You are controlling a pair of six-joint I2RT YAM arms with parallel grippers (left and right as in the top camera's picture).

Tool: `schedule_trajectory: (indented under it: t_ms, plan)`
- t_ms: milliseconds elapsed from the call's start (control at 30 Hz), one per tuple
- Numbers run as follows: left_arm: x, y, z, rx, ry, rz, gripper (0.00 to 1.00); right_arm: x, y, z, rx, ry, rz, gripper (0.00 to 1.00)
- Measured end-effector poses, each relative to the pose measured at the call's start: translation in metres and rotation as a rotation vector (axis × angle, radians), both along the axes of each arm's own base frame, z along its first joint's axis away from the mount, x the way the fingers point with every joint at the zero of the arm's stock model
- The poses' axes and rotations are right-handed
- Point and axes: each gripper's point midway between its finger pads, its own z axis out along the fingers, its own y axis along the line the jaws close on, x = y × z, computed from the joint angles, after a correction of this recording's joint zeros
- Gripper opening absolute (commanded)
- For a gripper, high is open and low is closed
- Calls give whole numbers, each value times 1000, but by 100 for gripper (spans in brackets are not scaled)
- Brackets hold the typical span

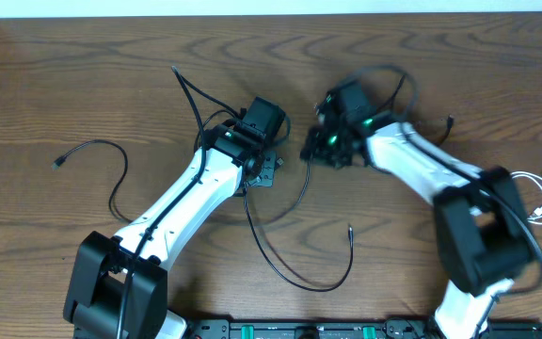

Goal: Untangle cables

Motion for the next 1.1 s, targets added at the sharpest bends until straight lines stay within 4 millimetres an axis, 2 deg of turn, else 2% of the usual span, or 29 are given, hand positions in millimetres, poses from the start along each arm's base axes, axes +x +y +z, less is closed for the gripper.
schedule_trajectory:
  t_ms: [100, 133, 167, 267, 367, 467, 533, 567, 733, 933, 1000, 1100]
  plan:
    - [0, 0, 0, 0, -1, 0, 9, 23, -12, 69, 51, -182, -18, 1]
    - [0, 0, 0, 0, 0, 0, 9, 30, -19, 102, 66, -273, -28, 1]
    - [0, 0, 0, 0, 0, 0, 9, 33, -25, 127, 75, -336, -36, 1]
    - [0, 0, 0, 0, 0, 0, 9, 30, -45, 184, 65, -502, -58, 1]
    - [0, 0, 0, 0, 0, 0, 9, 26, -68, 211, 7, -589, -102, 1]
    - [0, 0, 0, 0, 0, 0, 9, 27, -102, 221, -95, -631, -196, 1]
    - [0, 0, 0, 0, 0, 0, 9, 30, -136, 221, -201, -639, -292, 1]
    - [0, 0, 0, 0, 0, 0, 9, 32, -145, 221, -229, -641, -318, 1]
    - [0, 0, 0, 0, -1, 0, 9, 32, -214, 209, -428, -591, -492, 1]
    - [2, -1, 1, -4, -8, 0, 9, 22, -270, 196, -541, -503, -612, 2]
    - [3, -2, 1, -7, -13, 0, 9, 19, -277, 193, -557, -485, -625, 7]
    - [4, -2, 1, -10, -18, 0, 9, 20, -287, 184, -579, -454, -637, 34]
